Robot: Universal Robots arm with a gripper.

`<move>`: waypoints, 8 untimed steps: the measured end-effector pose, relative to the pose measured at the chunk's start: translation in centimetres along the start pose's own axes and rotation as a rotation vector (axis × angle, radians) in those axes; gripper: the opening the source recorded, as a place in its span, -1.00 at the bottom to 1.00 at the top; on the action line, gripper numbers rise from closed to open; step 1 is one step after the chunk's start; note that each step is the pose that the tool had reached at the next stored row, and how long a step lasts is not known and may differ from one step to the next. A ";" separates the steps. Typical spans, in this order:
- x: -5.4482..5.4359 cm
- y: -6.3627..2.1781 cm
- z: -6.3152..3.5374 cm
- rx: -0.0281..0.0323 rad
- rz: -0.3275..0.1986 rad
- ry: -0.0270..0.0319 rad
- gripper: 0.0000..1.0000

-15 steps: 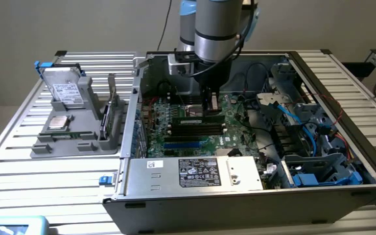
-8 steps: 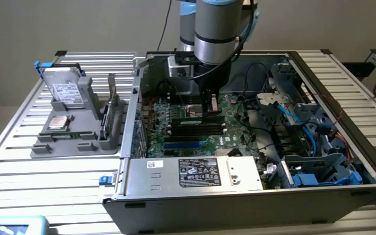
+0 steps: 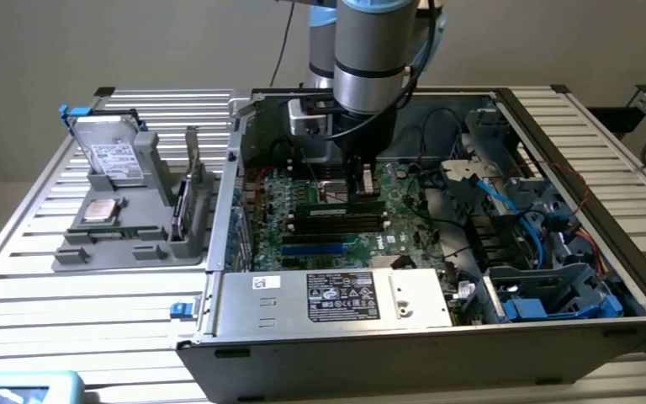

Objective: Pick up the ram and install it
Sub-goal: 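Insert the ram into the slot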

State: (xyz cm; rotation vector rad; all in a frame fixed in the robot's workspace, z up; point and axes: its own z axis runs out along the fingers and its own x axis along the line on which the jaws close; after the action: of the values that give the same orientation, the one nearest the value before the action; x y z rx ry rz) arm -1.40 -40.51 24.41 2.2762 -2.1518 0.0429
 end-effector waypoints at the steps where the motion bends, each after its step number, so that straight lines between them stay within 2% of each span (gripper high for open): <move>1: 0.0 0.00 0.01 0.0000 0.002 -0.0002 -0.73; 8: 0.2 0.01 0.02 -0.0002 0.016 -0.0001 -0.73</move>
State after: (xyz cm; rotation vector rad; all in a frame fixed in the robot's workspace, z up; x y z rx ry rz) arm -1.40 -40.69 24.39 2.2588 -2.1702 0.0427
